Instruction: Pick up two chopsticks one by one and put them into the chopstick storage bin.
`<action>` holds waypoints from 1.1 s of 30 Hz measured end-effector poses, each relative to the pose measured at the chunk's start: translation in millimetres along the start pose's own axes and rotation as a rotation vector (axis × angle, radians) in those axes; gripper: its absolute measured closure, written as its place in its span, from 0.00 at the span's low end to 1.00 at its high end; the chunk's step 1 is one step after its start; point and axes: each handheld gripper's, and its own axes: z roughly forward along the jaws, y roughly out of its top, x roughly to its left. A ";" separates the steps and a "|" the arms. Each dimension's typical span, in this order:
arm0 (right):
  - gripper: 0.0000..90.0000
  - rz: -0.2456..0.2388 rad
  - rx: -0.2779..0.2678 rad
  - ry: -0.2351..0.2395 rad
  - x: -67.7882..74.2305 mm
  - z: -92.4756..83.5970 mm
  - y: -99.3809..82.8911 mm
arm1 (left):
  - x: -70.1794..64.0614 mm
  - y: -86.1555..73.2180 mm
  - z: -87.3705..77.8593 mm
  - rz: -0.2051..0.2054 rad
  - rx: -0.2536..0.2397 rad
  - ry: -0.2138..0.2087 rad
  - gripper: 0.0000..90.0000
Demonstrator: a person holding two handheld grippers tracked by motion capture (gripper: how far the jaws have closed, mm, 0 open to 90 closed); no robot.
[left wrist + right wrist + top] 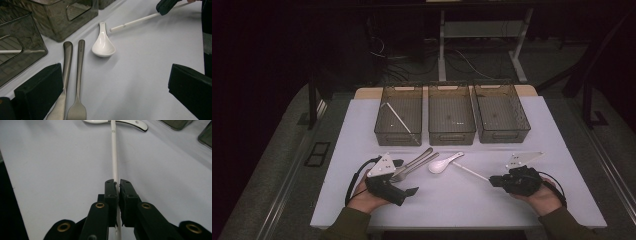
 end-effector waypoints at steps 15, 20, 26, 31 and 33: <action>0.94 0.025 -0.084 0.017 -2.7 -20.4 8.6 | 2.2 -5.5 3.4 -0.008 -0.001 -0.028 0.00; 0.94 0.024 -0.096 0.021 -3.8 -23.1 12.2 | 1.8 -5.6 3.6 -0.005 -0.001 -0.033 0.00; 0.94 0.025 -0.115 0.028 -4.7 -24.7 20.4 | 1.7 -5.4 4.8 0.000 0.001 -0.039 0.00; 0.94 0.017 -0.128 0.012 -5.6 -24.4 35.2 | 2.0 -5.3 4.6 -0.006 -0.004 -0.032 0.00; 0.94 0.021 -0.136 0.011 -6.7 -23.6 40.3 | 2.3 -4.9 4.6 -0.008 -0.008 -0.031 0.00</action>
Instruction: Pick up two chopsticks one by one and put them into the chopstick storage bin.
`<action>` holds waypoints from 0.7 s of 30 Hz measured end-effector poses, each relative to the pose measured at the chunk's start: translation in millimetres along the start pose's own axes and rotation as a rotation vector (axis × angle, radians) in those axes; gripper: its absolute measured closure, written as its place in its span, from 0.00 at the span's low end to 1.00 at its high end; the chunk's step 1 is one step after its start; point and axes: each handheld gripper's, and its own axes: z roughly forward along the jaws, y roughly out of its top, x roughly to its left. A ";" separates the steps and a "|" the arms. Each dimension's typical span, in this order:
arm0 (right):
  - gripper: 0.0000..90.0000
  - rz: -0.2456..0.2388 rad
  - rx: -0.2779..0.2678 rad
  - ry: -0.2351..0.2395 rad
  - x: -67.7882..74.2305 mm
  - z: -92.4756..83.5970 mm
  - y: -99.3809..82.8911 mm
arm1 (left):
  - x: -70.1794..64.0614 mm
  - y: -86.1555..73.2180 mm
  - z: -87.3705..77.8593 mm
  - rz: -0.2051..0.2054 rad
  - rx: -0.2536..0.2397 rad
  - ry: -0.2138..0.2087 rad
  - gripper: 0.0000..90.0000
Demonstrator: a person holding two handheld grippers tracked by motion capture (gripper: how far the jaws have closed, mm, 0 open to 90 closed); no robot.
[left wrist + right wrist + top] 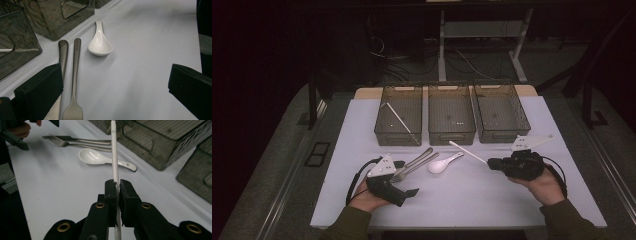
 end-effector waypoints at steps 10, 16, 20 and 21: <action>0.94 0.010 -0.020 -0.013 -3.5 12.3 23.0 | -0.5 1.3 1.0 0.005 0.000 -0.002 0.00; 0.94 0.021 -0.022 -0.019 -5.0 21.7 37.3 | -2.3 2.5 2.2 0.003 -0.016 0.007 0.00; 0.94 0.024 -0.021 -0.018 -4.8 29.5 46.6 | -2.3 2.6 2.3 0.005 -0.015 0.004 0.00; 0.94 0.024 -0.021 -0.018 -4.8 29.5 46.6 | -2.3 2.6 2.3 0.005 -0.015 0.004 0.00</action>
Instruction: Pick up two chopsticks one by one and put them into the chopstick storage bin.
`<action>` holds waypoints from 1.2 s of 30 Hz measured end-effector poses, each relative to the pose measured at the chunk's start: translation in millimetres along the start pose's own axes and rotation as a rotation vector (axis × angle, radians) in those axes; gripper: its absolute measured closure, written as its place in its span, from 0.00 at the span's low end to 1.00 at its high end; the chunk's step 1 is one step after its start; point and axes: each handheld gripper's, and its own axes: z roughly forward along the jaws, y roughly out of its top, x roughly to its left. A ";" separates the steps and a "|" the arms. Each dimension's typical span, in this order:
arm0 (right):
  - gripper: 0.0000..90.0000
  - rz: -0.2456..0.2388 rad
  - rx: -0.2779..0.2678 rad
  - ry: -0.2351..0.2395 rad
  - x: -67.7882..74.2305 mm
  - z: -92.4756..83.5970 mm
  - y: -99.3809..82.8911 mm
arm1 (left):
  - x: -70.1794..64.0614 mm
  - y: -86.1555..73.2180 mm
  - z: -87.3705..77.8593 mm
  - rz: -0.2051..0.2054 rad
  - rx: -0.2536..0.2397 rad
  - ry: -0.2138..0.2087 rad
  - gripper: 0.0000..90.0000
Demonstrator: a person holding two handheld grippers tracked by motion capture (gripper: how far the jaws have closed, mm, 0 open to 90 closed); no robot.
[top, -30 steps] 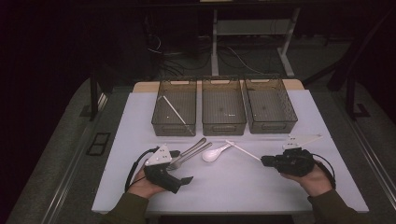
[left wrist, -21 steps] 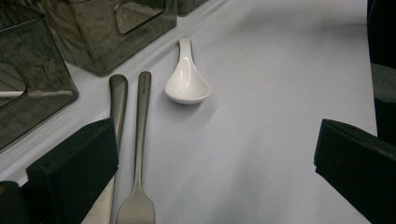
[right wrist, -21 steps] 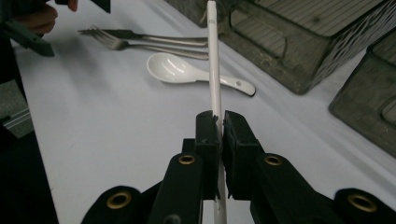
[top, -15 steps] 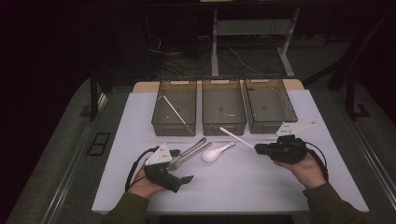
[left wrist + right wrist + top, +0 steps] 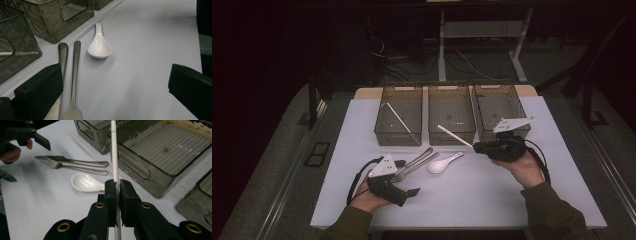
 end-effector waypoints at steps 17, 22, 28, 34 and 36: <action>0.94 -0.007 0.038 -0.020 1.8 36.7 49.2 | -2.1 1.6 -1.3 0.009 -0.002 -0.007 0.00; 0.94 -0.014 0.042 -0.023 2.3 46.2 59.6 | -2.1 1.6 -1.4 0.010 -0.002 -0.008 0.00; 0.94 -0.006 0.053 -0.028 4.0 60.7 75.8 | -2.2 1.8 -2.0 0.005 -0.007 -0.010 0.00; 0.94 -0.002 0.061 -0.031 3.8 74.0 89.8 | -2.2 1.8 -2.0 0.017 -0.001 -0.013 0.00; 0.94 0.003 0.063 -0.033 4.3 78.5 94.5 | -2.4 2.0 -2.1 0.013 -0.002 -0.016 0.00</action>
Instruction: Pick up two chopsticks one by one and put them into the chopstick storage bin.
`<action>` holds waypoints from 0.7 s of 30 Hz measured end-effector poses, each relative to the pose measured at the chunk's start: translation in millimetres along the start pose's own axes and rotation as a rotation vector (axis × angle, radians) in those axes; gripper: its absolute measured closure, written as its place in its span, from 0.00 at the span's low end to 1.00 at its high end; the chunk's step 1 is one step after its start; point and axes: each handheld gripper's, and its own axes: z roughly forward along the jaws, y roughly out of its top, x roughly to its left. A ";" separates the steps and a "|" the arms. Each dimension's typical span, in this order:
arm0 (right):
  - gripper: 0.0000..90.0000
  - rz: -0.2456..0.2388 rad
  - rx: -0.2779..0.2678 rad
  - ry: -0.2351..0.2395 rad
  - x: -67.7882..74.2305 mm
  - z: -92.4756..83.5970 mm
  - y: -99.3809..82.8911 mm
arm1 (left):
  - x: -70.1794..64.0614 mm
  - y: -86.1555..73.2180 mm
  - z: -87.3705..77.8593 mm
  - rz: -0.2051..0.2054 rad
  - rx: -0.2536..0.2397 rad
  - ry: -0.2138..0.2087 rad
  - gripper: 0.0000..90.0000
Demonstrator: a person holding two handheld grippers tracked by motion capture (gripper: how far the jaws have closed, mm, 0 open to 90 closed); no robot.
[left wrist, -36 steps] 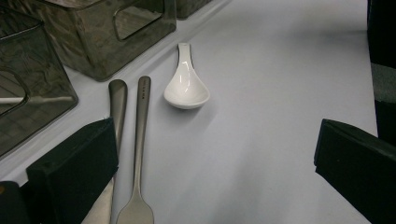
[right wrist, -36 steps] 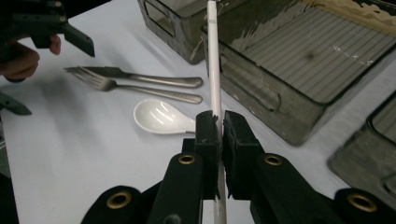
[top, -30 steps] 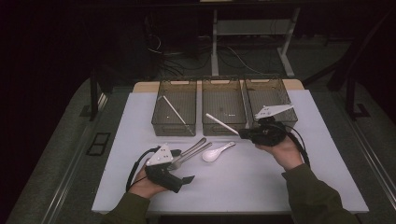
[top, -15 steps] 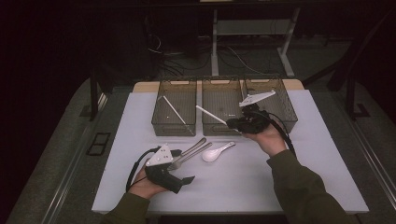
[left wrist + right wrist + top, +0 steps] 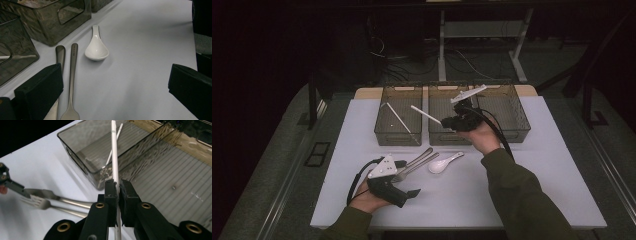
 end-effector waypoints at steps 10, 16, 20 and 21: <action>0.94 0.004 0.034 -0.008 1.3 22.2 22.3 | -1.0 0.6 -0.2 0.001 -0.002 0.001 0.00; 0.94 -0.004 0.063 -0.015 3.9 40.8 35.3 | 0.0 0.7 -0.8 0.001 -0.012 0.001 0.00; 0.94 -0.009 0.087 -0.020 5.3 55.1 44.6 | 0.1 0.8 -1.7 -0.003 -0.015 0.002 0.00; 0.94 -0.008 0.093 -0.020 6.0 61.9 48.8 | 0.0 0.7 -1.4 -0.006 -0.019 0.002 0.00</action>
